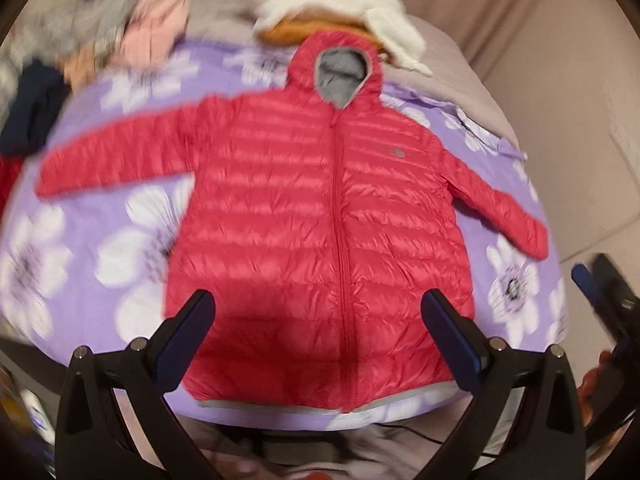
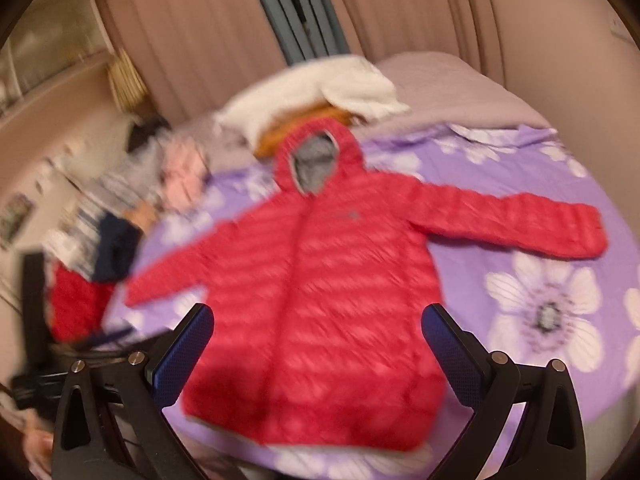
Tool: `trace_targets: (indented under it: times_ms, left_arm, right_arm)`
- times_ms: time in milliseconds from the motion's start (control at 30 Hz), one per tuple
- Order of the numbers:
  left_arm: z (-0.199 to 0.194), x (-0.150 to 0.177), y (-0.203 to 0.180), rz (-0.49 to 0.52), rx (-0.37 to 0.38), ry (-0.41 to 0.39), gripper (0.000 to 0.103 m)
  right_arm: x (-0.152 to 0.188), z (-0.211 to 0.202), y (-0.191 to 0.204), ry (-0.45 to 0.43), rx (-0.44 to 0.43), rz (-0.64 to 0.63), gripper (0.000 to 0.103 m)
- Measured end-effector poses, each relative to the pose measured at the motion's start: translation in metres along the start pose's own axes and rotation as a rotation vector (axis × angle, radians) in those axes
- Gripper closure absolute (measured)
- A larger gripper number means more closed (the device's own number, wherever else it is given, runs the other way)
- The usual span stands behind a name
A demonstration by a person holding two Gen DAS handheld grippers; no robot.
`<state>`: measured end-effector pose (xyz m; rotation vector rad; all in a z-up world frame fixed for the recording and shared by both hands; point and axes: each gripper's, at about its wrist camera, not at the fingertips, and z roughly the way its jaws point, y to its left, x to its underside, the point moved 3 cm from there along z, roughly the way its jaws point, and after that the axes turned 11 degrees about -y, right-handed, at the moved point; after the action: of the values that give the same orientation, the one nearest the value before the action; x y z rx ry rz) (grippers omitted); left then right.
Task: Fold large clothes
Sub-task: 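Reach the right gripper to the jacket hood and grasp its rim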
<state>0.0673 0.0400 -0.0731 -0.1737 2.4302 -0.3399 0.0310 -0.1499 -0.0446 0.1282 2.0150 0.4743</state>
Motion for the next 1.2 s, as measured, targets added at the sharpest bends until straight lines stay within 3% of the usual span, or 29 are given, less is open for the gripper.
trace_targets:
  times_ms: [133,233,300,400,467,533,733,900,1067,1200]
  left_arm:
    - [0.029,0.005,0.019,-0.083,0.047,0.061,0.000]
    - [0.049,0.010,0.020,-0.115,0.154,0.136,0.000]
    - [0.059,0.014,0.019,-0.129,0.204,0.170,0.000]
    - [0.059,0.012,0.020,-0.156,0.269,0.106,0.000]
    - [0.056,0.002,0.021,-0.180,0.308,0.055,0.000]
    - [0.056,-0.013,0.025,-0.196,0.341,0.014,0.000]
    - [0.077,-0.061,0.036,-0.102,0.278,0.022,0.000]
    - [0.092,-0.114,0.053,-0.082,0.232,-0.067,0.000]
    - [0.109,-0.158,0.062,-0.064,0.211,-0.135,0.000]
    - [0.136,-0.177,0.081,-0.142,0.203,-0.137,0.000]
  right_arm:
    - [-0.003,-0.005,-0.002,-0.135,-0.136,0.021,0.000]
    - [0.000,0.011,-0.006,-0.101,-0.190,0.028,0.000]
    - [0.009,0.035,-0.014,-0.026,-0.209,0.050,0.000]
    - [0.027,0.072,-0.025,0.105,-0.257,0.092,0.000]
    - [0.027,0.081,-0.025,0.126,-0.263,0.088,0.000]
    - [0.013,0.099,-0.029,0.112,-0.209,0.063,0.000]
    - [-0.038,0.161,-0.035,0.067,-0.151,0.016,0.000]
    - [-0.076,0.238,-0.039,0.062,-0.073,-0.071,0.000]
    - [-0.102,0.315,-0.061,0.058,-0.066,0.024,0.000]
    - [-0.104,0.376,-0.078,0.093,-0.006,0.064,0.000]
